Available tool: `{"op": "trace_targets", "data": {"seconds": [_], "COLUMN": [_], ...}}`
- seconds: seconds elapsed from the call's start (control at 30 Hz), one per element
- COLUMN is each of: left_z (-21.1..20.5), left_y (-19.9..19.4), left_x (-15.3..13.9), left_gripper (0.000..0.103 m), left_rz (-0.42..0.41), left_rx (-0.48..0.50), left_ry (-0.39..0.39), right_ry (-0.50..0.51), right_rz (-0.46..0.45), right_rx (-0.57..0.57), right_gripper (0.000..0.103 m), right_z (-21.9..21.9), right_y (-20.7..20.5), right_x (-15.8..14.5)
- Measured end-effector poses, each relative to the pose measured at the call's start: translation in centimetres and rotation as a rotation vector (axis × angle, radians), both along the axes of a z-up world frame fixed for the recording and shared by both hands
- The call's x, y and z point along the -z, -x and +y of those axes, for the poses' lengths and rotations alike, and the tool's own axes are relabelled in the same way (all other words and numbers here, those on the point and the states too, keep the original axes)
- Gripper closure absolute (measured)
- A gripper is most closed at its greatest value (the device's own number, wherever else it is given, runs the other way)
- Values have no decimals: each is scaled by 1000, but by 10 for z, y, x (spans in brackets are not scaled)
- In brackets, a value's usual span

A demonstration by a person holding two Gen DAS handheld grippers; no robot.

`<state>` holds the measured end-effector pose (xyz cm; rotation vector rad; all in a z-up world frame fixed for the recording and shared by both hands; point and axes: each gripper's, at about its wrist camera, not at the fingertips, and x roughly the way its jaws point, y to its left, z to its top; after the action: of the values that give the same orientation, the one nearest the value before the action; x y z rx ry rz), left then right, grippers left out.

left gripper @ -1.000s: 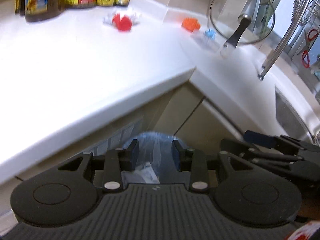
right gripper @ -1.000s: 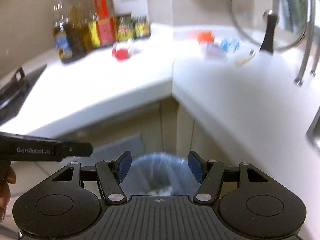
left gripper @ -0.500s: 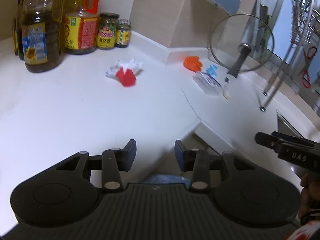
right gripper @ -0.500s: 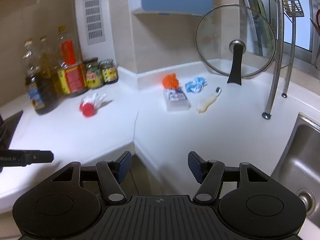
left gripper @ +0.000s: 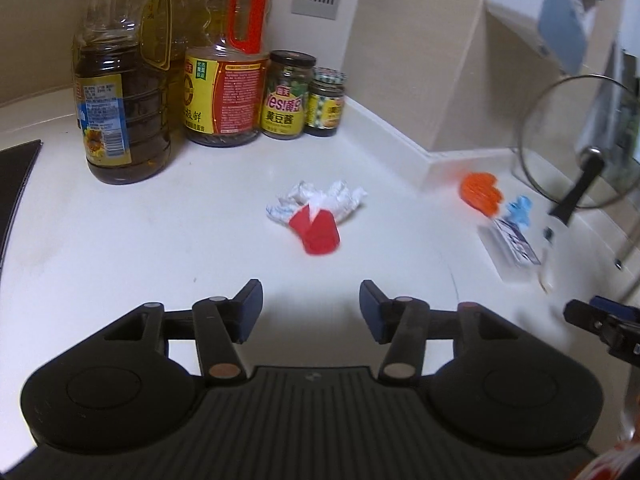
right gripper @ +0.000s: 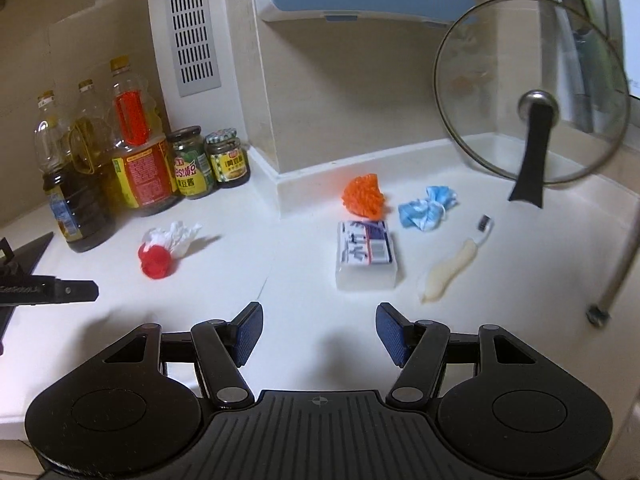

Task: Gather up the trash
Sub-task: 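Grasp the red plastic cup with the left tool while the right tool grasps the crumpled foil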

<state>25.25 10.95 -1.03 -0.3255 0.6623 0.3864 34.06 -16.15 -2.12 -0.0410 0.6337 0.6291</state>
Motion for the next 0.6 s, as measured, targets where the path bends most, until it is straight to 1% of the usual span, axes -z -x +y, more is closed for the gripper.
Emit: {"op": "trace_targets", "data": {"seconds": [0.13,0.23,0.47,0.5,0.6], "left_z": [-1,0,9,11,15], "left_y": [-24,-44,-91,-95,-98], "left_x": [4,9,29,31,35], "left_gripper": [53,53,53,54,63], "left_rz": [12,29,91,100,104], "left_rx": [-49,-62,-25,-23,-4], "left_ry": [-11,-13,-24,-34,-48], "right_ry": [-6,-9,-26,-24,-18], "right_rz": [-4,4,17,18,17], "right_rx": [-39,-40,0,4,7], "right_gripper": [40,40,40,40,40], "right_z": [-2,-3,1,2,8], "right_y": [-24,-38,-47,-47,-46], "right_x": [4,5,4,4,5]}}
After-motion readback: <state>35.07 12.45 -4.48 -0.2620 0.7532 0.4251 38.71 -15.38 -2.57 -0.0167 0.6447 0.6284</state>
